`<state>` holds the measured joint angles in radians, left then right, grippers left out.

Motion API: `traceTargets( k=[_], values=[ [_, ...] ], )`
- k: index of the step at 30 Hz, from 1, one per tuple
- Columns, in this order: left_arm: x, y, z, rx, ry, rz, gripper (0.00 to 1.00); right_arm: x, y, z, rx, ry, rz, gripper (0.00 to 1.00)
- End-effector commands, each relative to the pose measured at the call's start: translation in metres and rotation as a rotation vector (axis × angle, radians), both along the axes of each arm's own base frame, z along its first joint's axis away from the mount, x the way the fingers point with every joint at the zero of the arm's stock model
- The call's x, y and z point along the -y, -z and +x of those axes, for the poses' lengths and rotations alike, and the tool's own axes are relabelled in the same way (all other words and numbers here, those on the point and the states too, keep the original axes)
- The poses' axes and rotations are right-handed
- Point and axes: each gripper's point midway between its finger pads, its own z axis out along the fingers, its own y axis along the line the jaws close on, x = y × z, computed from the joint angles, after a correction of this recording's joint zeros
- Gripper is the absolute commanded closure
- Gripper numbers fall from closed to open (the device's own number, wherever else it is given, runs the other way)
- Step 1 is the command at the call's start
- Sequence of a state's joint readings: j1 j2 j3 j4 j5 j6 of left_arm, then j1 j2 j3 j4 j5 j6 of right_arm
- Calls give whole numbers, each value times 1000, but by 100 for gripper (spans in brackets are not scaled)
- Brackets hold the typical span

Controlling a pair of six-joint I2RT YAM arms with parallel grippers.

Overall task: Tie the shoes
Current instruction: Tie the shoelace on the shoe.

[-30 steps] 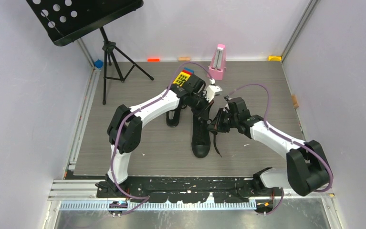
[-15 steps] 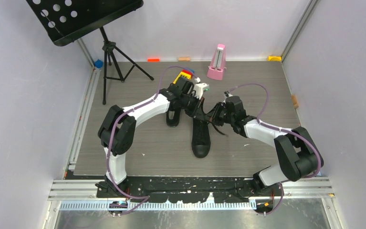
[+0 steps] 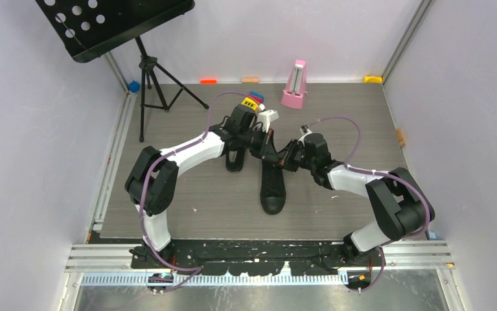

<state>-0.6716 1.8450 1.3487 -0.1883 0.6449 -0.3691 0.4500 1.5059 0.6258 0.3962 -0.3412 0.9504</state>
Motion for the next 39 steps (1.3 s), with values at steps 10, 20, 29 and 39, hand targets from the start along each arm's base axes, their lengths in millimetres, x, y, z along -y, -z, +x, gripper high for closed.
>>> traceTargets(
  k=[10,20,29,39],
  values=[
    [9,-12,5,73,20,-45,100,-11,-25,-31,35,-90,50,78],
    [8,-10,10,88,8,-20,100,20,-45,-29,101,-25,-83,55],
    [19,1,16,89,18,-5,98,67,-49,-17,109,112,-160,53],
    [37,11,-15,139,146,114,66,110,-44,-10,82,214,-239,50]
  ],
)
